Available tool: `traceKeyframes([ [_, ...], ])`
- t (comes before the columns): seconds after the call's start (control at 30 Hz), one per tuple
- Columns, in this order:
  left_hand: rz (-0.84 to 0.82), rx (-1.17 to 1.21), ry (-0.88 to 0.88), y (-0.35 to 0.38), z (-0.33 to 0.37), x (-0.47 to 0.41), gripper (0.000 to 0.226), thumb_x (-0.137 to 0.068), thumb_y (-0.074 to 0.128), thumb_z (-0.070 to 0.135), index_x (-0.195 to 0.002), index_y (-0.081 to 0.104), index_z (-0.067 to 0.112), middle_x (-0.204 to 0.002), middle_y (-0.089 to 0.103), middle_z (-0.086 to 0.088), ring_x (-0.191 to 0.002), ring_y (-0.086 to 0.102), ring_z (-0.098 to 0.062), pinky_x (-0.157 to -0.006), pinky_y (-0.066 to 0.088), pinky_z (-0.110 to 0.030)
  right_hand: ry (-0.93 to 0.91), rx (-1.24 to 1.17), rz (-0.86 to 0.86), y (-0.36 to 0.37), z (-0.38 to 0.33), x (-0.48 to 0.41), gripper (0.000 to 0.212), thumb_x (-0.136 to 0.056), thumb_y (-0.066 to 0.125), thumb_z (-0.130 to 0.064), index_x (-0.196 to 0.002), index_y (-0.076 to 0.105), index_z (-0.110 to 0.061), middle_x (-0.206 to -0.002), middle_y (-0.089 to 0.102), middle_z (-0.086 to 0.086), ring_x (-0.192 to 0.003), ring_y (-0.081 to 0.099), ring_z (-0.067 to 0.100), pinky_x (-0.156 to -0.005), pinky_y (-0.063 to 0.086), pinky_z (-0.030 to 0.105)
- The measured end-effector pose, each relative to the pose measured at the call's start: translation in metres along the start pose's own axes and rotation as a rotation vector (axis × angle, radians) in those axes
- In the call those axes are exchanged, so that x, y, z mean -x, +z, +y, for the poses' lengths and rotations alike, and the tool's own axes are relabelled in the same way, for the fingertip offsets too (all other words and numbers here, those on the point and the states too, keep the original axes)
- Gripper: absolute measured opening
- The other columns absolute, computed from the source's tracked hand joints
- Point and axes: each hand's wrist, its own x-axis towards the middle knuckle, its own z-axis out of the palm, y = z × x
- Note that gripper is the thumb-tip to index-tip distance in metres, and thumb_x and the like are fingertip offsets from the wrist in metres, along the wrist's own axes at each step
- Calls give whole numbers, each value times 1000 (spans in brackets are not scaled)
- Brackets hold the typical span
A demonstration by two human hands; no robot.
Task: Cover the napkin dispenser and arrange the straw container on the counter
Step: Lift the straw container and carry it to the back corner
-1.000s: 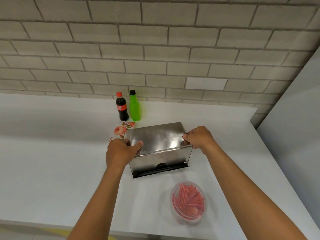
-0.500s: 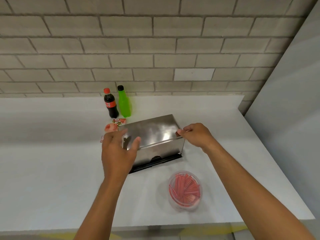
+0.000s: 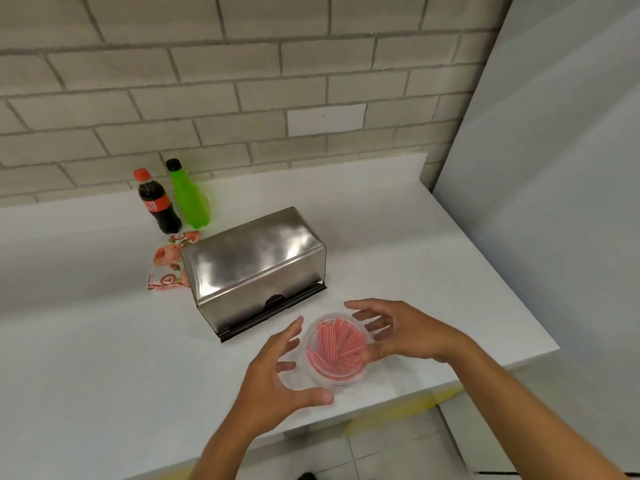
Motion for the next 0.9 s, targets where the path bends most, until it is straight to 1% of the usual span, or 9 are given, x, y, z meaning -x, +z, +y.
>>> traceKeyframes([
  [0.07, -32, 9, -1, 8, -3, 1, 128, -43, 105, 59, -152, 38, 60, -149, 49, 34, -133, 52, 7, -95, 55, -16, -32, -15, 4, 9, 10, 9, 106, -60, 103, -40, -149, 47, -56, -142, 61, -18, -126, 62, 5, -106, 55, 31],
  [0.13, -15, 34, 8, 16, -6, 2, 126, -45, 106, 57, -151, 38, 62, -146, 52, 34, -131, 54, 7, -90, 54, -10, -54, 5, 25, 19, 18, 16, 117, -53, 105, -46, -149, 40, -63, -144, 58, -22, -129, 60, 3, -106, 54, 28],
  [0.27, 59, 64, 41, 28, -7, -1, 117, -52, 104, 50, -148, 39, 64, -140, 60, 32, -125, 60, 3, -86, 56, -11, -69, 21, 109, 41, 26, 21, 125, -49, 104, -54, -149, 30, -69, -144, 54, -28, -128, 60, 1, -105, 56, 29],
  [0.4, 81, 90, 63, 36, -9, -6, 113, -59, 104, 36, -145, 39, 69, -138, 62, 30, -124, 62, 1, -87, 58, -14, -102, -27, 205, 54, 30, 20, 123, -52, 104, -48, -149, 32, -69, -142, 56, -26, -125, 62, 2, -103, 58, 32],
  [0.47, 81, 90, 73, 38, -10, -9, 111, -61, 104, 34, -144, 39, 70, -137, 62, 31, -124, 61, 3, -87, 57, -13, -114, -57, 231, 55, 33, 20, 122, -52, 105, -45, -148, 34, -67, -142, 58, -24, -124, 63, 2, -103, 58, 31],
  [0.6, 67, 90, 68, 44, -11, -19, 112, -62, 103, 36, -149, 38, 59, -132, 62, 36, -122, 61, 7, -83, 55, -8, -114, -74, 265, 49, 37, 18, 120, -52, 106, -40, -149, 38, -63, -141, 61, -21, -125, 63, 2, -102, 58, 31],
  [0.7, 58, 95, 55, 53, -9, -31, 113, -61, 104, 33, -149, 37, 58, -129, 62, 40, -119, 61, 11, -82, 54, -7, -113, -78, 276, 39, 44, 15, 116, -52, 106, -41, -148, 43, -56, -140, 62, -19, -126, 63, 6, -102, 59, 35],
  [0.8, 57, 106, 41, 66, -5, -45, 101, -59, 103, 38, -138, 46, 68, -128, 65, 35, -118, 62, 9, -83, 56, -11, -99, -79, 296, 24, 51, 12, 113, -50, 106, -46, -145, 46, -56, -137, 64, -21, -124, 64, 4, -100, 60, 33],
  [0.9, 66, 121, 18, 80, -4, -64, 95, -59, 104, 35, -135, 52, 60, -126, 69, 29, -116, 65, 4, -86, 60, -18, -93, -99, 308, 4, 59, 6, 111, -50, 106, -46, -143, 47, -56, -136, 65, -21, -123, 65, 5, -99, 60, 30],
])
